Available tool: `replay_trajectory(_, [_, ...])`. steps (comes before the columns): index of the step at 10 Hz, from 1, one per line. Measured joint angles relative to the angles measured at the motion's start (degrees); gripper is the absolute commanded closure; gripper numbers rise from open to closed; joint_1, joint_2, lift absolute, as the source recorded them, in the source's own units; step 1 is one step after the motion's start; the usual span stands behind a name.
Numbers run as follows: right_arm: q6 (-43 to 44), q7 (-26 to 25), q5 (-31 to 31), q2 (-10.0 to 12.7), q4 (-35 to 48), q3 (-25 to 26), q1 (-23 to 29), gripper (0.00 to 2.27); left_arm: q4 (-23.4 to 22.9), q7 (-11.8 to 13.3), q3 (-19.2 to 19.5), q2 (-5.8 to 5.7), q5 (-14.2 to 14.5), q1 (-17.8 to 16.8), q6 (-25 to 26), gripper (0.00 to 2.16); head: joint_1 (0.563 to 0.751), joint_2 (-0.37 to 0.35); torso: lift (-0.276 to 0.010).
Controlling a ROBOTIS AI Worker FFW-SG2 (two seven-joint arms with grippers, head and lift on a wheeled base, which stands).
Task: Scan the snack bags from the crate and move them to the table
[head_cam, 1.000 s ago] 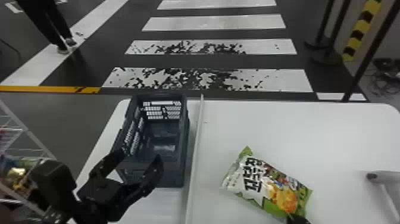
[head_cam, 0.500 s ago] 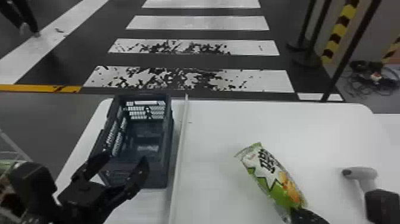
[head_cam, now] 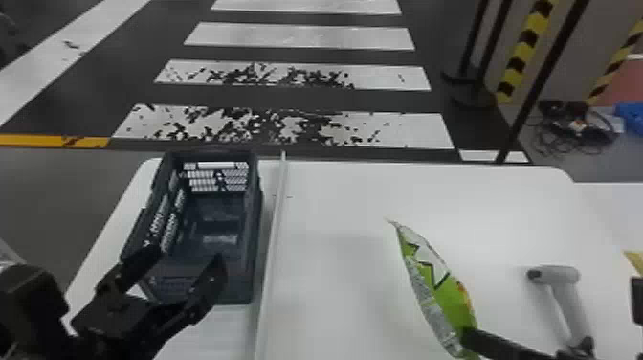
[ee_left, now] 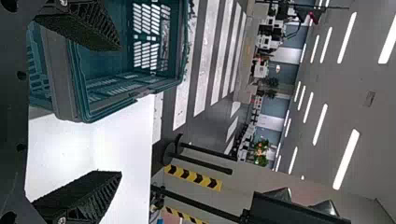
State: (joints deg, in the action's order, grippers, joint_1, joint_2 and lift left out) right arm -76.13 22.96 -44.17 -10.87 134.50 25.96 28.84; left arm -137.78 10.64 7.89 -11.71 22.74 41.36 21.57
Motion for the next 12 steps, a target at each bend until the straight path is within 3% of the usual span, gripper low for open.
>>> replay_trajectory(4, [-2.67,1.21,-11.15,3.12,-3.07,4.73,-2.33,2.24,-0.47,0.09,-0.68,-0.11,-0.94,1.08,0.01,0.05,0.695,0.022,-0.095])
replay_trajectory(7, [-5.58,1.60,-22.97,4.47,-18.71,9.56,-6.33,2.24,-0.84,-0.20,-2.06,-0.27,-3.03,2.02,0.25,0.05,0.695,-0.009,-0.095])
replay_trajectory(12, [-10.00,-2.45,-33.35,3.83,-42.68,16.51,-15.05,2.24,-2.16,-1.50,-4.45,0.02,-6.01,3.45,0.36,0.05,0.695,-0.106,-0.095])
